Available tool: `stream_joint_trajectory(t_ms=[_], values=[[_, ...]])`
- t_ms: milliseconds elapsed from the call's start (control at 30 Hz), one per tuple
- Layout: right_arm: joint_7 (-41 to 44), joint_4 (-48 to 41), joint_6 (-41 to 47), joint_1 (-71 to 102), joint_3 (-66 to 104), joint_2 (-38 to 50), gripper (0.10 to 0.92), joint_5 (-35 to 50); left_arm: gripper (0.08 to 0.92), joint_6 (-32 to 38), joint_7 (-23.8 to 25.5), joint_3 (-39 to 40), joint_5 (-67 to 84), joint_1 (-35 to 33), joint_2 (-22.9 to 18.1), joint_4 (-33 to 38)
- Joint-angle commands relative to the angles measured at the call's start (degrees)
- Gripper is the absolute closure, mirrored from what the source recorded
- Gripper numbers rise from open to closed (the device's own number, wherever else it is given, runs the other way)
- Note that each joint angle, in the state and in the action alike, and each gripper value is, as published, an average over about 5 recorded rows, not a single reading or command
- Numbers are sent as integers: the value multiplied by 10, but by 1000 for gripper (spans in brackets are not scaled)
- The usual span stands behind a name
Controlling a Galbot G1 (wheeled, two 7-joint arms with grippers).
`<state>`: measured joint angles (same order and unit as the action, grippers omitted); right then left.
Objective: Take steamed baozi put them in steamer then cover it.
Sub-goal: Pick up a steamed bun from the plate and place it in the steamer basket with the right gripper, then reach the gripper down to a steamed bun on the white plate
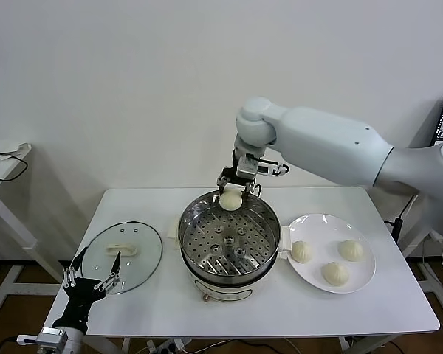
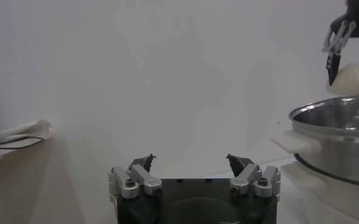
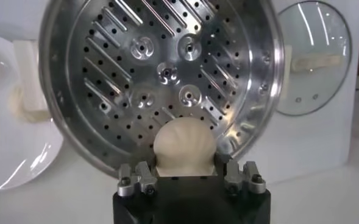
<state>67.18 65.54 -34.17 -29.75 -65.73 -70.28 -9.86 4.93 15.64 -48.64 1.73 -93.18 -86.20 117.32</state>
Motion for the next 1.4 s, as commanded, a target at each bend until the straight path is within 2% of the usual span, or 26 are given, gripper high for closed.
stream_joint_trajectory(t_ms=[33,767,867,1000,1067,1200,1400], values=[[-3,-27,-8,34,4,-22,389,-14,177,0,1,-3,1,0,-1,0],[-10,-44,-6,60,8,-24,385,-33,177,1,-1,-3,1,2,-2,-2],[-12,-42,-5,61,7,-23,344,-34,177,1,-1,-4,1,2,-3,-4],[-17,-31,-2,56,6,-15,244,-28,177,1,-1,-3,1,2,-4,-6],[-17,-18,4,45,5,-5,212,-17,177,1,-1,-3,1,0,-5,-5],[-4,20,26,3,-3,35,204,27,177,2,-2,-3,1,-5,-7,1],[31,120,125,-100,-50,149,203,157,177,3,-3,-2,-1,-14,-9,14]])
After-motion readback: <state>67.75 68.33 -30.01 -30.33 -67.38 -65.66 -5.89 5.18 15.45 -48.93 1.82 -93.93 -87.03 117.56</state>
